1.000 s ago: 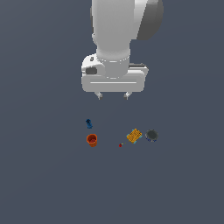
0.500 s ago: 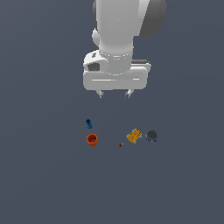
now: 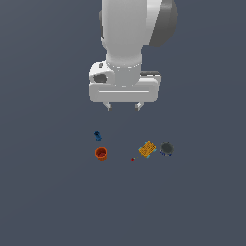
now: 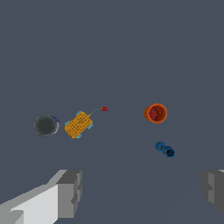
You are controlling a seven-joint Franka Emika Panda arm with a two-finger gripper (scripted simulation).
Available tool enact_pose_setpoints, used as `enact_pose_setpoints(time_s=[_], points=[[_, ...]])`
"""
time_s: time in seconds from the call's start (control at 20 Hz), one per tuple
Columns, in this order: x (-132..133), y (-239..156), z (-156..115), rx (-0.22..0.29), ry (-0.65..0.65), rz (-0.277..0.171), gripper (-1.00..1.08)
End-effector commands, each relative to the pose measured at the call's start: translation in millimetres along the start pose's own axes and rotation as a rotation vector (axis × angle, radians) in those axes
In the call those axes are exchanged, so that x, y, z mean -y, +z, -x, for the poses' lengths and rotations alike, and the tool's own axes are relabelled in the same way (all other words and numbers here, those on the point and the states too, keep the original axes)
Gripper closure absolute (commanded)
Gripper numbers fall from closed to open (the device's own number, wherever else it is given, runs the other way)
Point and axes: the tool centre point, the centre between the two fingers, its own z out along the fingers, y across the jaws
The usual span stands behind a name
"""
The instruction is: Pick up a designated object from a clutter of objects.
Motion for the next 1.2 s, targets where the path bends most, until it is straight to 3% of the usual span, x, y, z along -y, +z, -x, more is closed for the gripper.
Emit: enact_pose_setpoints(time_s=[0.0,0.5,1.15], points=[[-6.7,11.1,-0.2,0.002,0.026,-0.003,-0.92],[-55.9,89.8,8.0,0.009,0.221,-0.015,-0.92],[-124.8,192.0,50.8,0.019,0.507,-0.002,-0.92]])
